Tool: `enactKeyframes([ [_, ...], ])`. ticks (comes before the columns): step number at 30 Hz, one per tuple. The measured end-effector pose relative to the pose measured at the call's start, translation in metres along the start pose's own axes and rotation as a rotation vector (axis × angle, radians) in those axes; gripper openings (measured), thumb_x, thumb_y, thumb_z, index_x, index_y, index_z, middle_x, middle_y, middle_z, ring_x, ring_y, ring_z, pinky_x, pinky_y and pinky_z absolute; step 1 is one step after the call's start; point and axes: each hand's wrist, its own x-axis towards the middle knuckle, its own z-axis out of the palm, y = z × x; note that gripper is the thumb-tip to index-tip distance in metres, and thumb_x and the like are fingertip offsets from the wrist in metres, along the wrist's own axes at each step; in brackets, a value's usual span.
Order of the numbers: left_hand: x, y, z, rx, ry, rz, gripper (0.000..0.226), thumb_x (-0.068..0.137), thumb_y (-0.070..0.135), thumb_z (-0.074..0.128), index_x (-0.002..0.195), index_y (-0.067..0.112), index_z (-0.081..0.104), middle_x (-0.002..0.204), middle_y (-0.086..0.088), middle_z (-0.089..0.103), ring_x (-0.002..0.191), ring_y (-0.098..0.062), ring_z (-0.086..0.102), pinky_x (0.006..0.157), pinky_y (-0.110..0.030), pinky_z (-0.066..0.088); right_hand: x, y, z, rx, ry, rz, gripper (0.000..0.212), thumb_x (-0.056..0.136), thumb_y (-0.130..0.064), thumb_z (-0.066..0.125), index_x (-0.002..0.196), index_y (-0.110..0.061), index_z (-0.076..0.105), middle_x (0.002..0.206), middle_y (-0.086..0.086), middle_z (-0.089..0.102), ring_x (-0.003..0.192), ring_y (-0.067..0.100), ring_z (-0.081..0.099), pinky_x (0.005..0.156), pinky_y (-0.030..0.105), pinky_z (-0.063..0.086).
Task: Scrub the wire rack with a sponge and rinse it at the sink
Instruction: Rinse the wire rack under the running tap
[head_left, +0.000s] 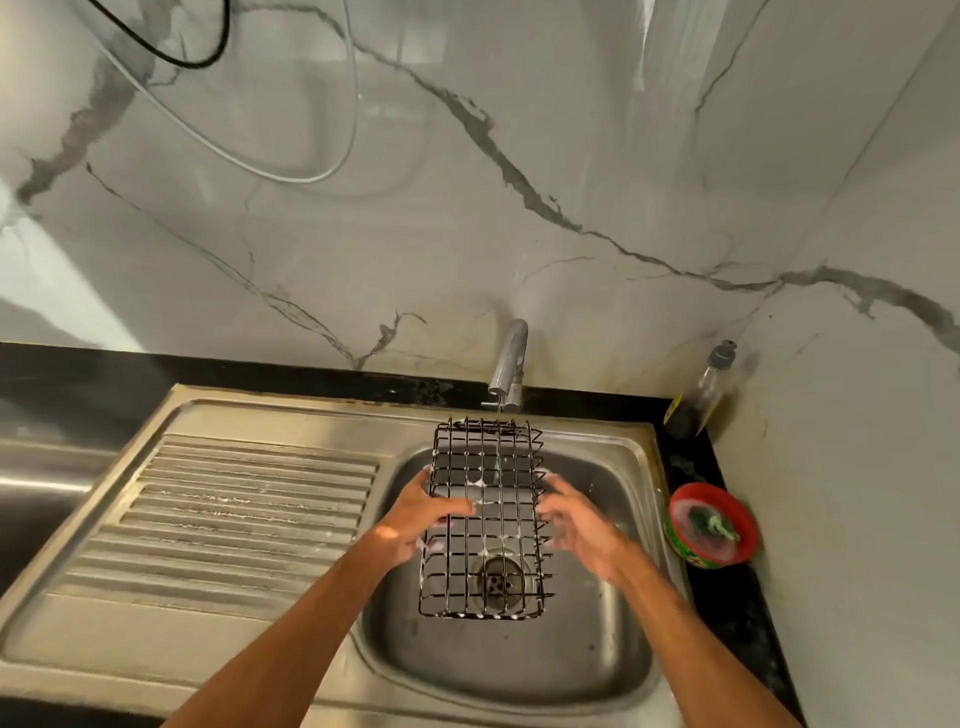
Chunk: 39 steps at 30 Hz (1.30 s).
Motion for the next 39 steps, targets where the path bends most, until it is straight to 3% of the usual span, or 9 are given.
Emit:
enactKeyframes([
  [3,0.011,0.000,0.004,0.020,0.003,0.016,0.119,0.071,0.008,0.088,0.161,0.021,0.012,0.131,-0.009,0.054,0.112,-0.022,0.055,0.101,-0.043,0.043,0.006,-0.021,0.025,-0.343,0.257,-0.226,0.077,0.102,-0.014,0.042,0.157,-0.035,-0.007,0.166,-0.004,-0.008,0.154,0.021,0.005,0.123,0.045,0.011],
  [6,0.020,0.001,0.010,-0.012,0.003,0.033,0.108,0.078,0.003,0.081,0.161,0.020,0.014,0.121,-0.003,0.053,0.104,-0.017,0.050,0.092,-0.041,0.035,0.027,-0.032,0.051,-0.849,0.375,-0.396,0.070,0.106,-0.033,0.033,0.154,-0.038,-0.017,0.159,-0.005,-0.034,0.148,0.020,-0.026,0.120,0.043,-0.012],
  [10,0.028,0.013,0.010,-0.040,0.008,0.071,0.115,0.080,0.011,0.083,0.162,0.019,0.003,0.155,-0.014,0.039,0.124,-0.027,0.045,0.095,-0.045,0.039,0.049,-0.040,0.070,-1.266,0.516,-0.474,0.071,0.100,-0.058,0.007,0.157,-0.021,-0.012,0.161,0.011,-0.029,0.148,0.027,-0.028,0.122,0.045,-0.012],
  [14,0.037,0.016,-0.003,-0.012,0.047,0.096,0.126,0.073,0.016,0.090,0.162,0.020,0.000,0.167,-0.015,0.018,0.149,-0.034,0.029,0.118,-0.056,0.031,0.062,-0.046,0.074,-1.306,0.439,-0.597,0.064,0.106,-0.051,0.015,0.157,-0.027,-0.013,0.163,0.007,-0.022,0.150,0.020,-0.023,0.122,0.041,-0.014],
  [20,0.032,0.017,-0.018,0.136,0.060,0.113,0.134,0.061,0.014,0.093,0.162,0.022,0.005,0.166,-0.016,0.021,0.148,-0.035,0.030,0.120,-0.054,0.030,0.071,-0.058,0.087,-1.231,0.412,-0.646,0.063,0.106,-0.046,0.025,0.159,-0.019,0.004,0.164,0.000,-0.004,0.152,0.017,-0.008,0.121,0.031,-0.010],
  [22,0.031,0.016,-0.018,0.185,0.058,0.143,0.135,0.058,0.012,0.094,0.162,0.021,0.008,0.166,-0.013,0.021,0.148,-0.035,0.030,0.120,-0.056,0.030,0.073,-0.064,0.086,-1.193,0.457,-0.680,0.053,0.107,-0.041,0.028,0.154,-0.016,0.030,0.160,0.009,0.031,0.148,0.024,0.026,0.124,0.037,0.011],
  [25,0.032,0.012,-0.018,0.282,0.033,0.175,0.137,0.055,0.009,0.095,0.162,0.024,0.010,0.165,-0.011,0.023,0.146,-0.033,0.033,0.119,-0.055,0.032,0.073,-0.074,0.090,-1.103,0.576,-0.695,0.044,0.106,-0.043,0.022,0.116,-0.020,0.057,0.107,0.000,0.064,0.103,0.015,0.059,0.101,0.044,0.046],
  [31,0.027,0.011,-0.023,0.414,0.030,0.294,0.132,0.058,0.009,0.095,0.161,0.020,0.013,0.160,-0.012,0.031,0.139,-0.027,0.041,0.119,-0.045,0.034,0.063,-0.094,0.082,-0.982,0.450,-0.591,0.043,0.107,-0.045,0.028,0.096,-0.020,0.061,0.082,-0.003,0.060,0.066,0.006,0.057,0.057,0.015,0.043],
  [39,0.033,-0.005,-0.026,0.353,-0.005,0.425,0.123,0.052,0.017,0.099,0.149,0.030,0.025,0.146,0.008,0.036,0.133,-0.015,0.042,0.105,-0.024,0.034,0.065,-0.105,0.079,-0.586,0.322,-0.417,0.016,0.105,-0.023,0.047,0.104,-0.015,0.061,0.074,0.003,0.056,0.056,0.010,0.050,0.047,0.019,0.043],
])
